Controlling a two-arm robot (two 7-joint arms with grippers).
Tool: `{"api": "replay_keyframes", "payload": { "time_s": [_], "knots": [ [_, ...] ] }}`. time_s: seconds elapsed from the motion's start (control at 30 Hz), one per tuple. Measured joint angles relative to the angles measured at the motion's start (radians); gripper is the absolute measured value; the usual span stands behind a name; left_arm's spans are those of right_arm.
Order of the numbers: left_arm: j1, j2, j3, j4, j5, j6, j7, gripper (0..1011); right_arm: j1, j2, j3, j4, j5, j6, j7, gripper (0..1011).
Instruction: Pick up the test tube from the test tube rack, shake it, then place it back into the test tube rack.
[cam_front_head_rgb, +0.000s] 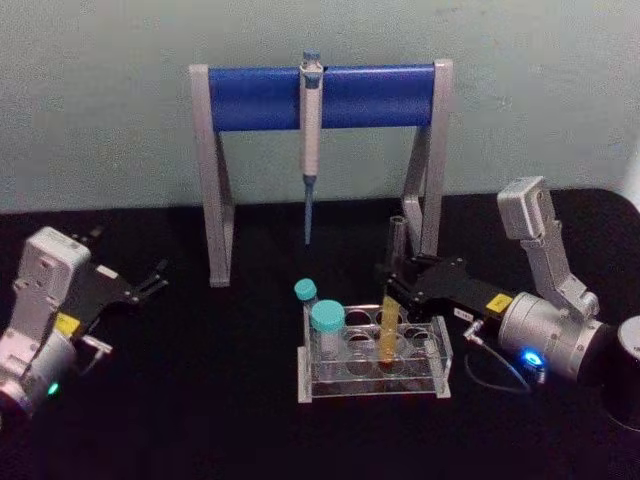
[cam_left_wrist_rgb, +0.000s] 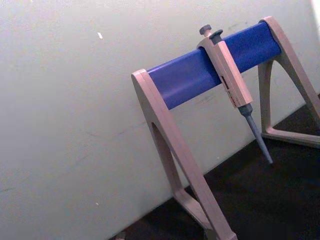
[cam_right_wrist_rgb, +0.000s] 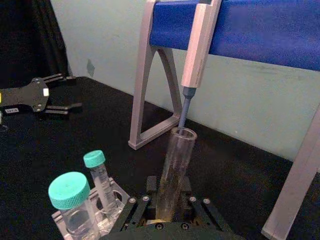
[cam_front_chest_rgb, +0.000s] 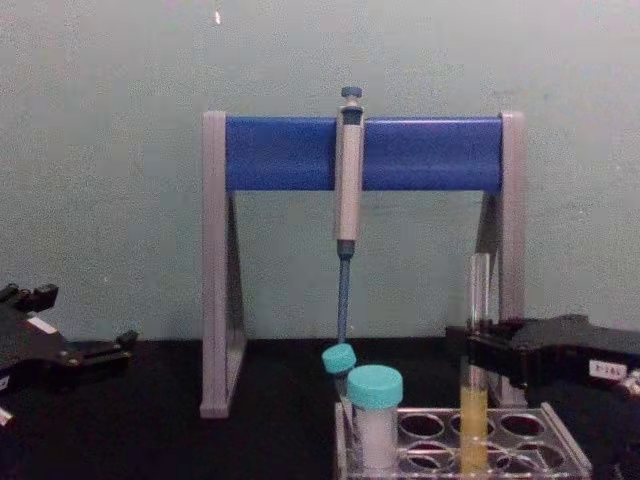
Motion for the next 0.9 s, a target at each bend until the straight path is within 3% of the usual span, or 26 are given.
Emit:
{"api": "replay_keyframes", "payload": {
  "time_s": [0.13, 0.67, 0.9],
  "knots": [
    [0.0, 0.0, 0.0, 0.0, 0.0, 0.0, 0.0, 1010, 0.0, 0.0, 0.0, 0.0, 0.002, 0.0, 0.0, 240],
    [0.0, 0.0, 0.0, 0.0, 0.0, 0.0, 0.0, 1010, 0.0, 0.0, 0.0, 0.0, 0.001, 0.0, 0.0, 240],
    [0.0, 0.0, 0.0, 0.0, 0.0, 0.0, 0.0, 1009, -0.008, 0.003, -0.001, -0.004, 0.001, -0.029, 0.01, 238]
  ]
}}
